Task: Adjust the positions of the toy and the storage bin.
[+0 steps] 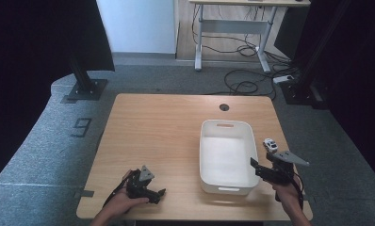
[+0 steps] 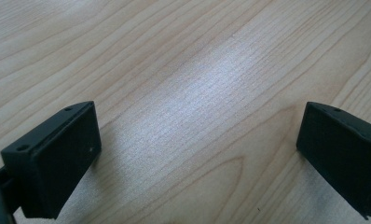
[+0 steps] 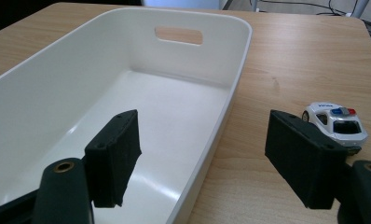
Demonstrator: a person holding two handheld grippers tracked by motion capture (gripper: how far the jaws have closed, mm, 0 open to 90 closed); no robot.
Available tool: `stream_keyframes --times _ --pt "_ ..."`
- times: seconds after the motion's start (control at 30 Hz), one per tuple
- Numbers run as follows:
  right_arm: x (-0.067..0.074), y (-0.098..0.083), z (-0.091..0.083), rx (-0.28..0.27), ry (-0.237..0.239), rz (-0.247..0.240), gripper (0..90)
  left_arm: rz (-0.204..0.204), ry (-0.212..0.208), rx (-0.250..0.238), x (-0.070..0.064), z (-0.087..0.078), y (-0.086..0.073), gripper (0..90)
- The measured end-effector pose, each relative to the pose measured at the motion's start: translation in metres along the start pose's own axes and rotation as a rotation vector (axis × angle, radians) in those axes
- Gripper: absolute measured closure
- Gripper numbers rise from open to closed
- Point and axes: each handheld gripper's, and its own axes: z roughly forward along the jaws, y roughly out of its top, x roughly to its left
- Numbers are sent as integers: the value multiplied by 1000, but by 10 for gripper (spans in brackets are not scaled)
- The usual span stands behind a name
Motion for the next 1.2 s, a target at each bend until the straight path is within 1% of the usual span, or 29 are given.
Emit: stream_keyframes --times 0.23,0.37,0.43,0.47,0.5,0.53,0.6,0.63,0.77,0.8,0.87,0.93,1.0,1.03,1.07,1.1,1.2 --pt "-4 -4 6 12 -19 -2 259 0 0 0 0 0 0 0" --pt "-5 -7 11 30 -29 -5 260 0 0 0 0 0 0 0" --pt "-5 -8 15 39 -33 -16 262 0 0 0 0 0 0 0" --pt "-4 -9 18 45 -48 -28 285 0 0 0 0 0 0 0" --pt "-4 -9 18 45 -48 -28 285 0 0 0 0 0 0 0" --pt "-3 -9 20 48 -54 -32 328 -1 0 0 0 0 0 0" --pt "-3 -9 21 48 -53 -34 338 0 0 0 0 0 0 0" --pt "-4 -9 23 53 -57 -44 356 0 0 0 0 0 0 0" --pt "-4 -10 26 61 -61 -56 385 0 0 0 0 0 0 0" --pt "-4 -10 28 62 -61 -65 400 0 0 0 0 0 0 0" --pt "-3 -9 28 64 -57 -59 414 0 0 0 0 0 0 0" --pt "-3 -8 28 77 -42 -31 440 0 0 0 0 0 0 0" --pt "-4 -8 28 86 -50 -2 472 0 0 0 0 0 0 0" --pt "-4 -8 28 86 -50 -2 472 -1 1 0 0 0 0 0" --pt "-5 -8 29 95 -62 13 499 -1 1 0 0 0 0 0" --pt "-5 -8 29 95 -62 13 499 -1 1 0 0 0 0 0" --pt "-5 -8 29 103 -57 40 551 -1 1 0 0 0 0 0"
